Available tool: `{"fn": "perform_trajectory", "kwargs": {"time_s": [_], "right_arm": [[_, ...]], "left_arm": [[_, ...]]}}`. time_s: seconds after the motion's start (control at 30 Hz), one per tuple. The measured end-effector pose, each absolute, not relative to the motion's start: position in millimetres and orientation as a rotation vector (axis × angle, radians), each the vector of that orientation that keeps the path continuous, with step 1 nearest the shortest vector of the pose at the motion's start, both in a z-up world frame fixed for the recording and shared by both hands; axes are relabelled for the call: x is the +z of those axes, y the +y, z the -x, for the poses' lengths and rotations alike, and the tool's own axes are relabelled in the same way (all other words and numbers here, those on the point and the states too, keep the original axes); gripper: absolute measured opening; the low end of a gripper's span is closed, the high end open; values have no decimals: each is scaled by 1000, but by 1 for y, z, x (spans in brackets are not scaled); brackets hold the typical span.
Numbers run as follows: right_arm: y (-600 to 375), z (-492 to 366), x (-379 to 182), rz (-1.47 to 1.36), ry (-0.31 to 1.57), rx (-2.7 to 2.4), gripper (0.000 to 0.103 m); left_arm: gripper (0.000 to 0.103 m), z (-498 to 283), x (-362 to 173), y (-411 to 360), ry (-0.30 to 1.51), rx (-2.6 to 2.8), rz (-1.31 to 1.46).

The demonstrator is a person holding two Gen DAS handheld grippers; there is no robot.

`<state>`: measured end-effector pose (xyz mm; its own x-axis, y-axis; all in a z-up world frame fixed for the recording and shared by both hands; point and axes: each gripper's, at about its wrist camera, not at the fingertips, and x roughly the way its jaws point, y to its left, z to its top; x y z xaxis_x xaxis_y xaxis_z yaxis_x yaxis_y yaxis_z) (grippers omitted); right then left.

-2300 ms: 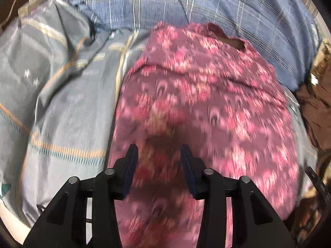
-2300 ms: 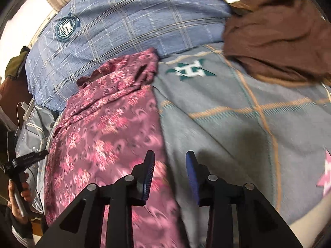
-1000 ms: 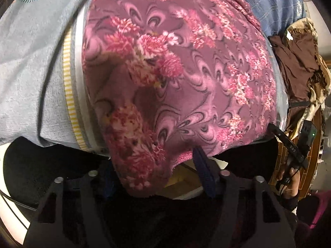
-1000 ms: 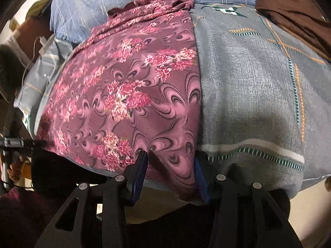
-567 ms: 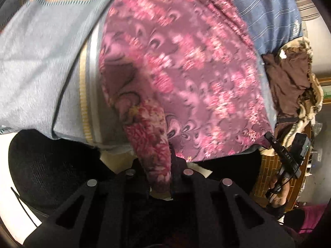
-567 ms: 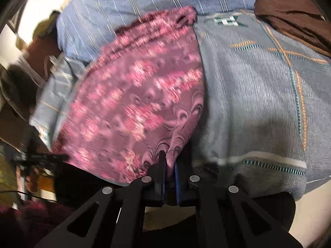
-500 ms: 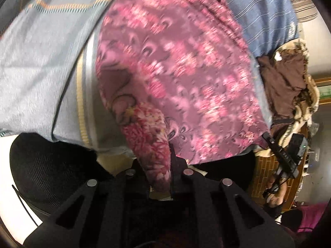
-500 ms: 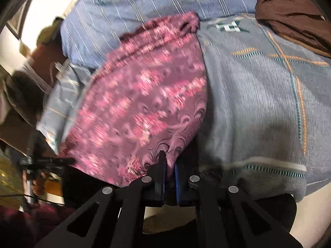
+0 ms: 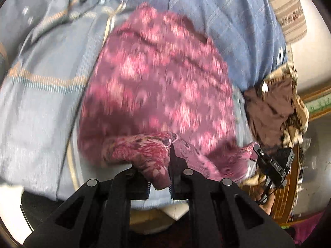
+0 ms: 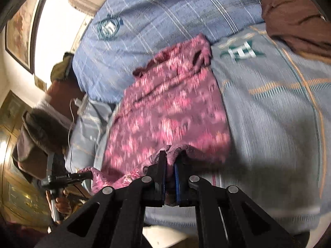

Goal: Fold small clothes

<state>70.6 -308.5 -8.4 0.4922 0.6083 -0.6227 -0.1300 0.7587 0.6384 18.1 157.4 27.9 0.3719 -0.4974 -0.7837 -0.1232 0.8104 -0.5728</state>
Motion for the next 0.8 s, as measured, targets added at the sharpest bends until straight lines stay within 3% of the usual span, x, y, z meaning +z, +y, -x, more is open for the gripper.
{"fn": "perform_trajectory", "kwargs": {"time_s": [0.37, 0.8], "right_arm": [[-302, -218, -6, -720, 850, 483, 6], [-310, -352, -66, -906, 909, 303, 6]], "left_arm": [[10, -161, 39, 172, 1012, -141, 583], [12, -331, -13, 179, 1125, -33, 629]]}}
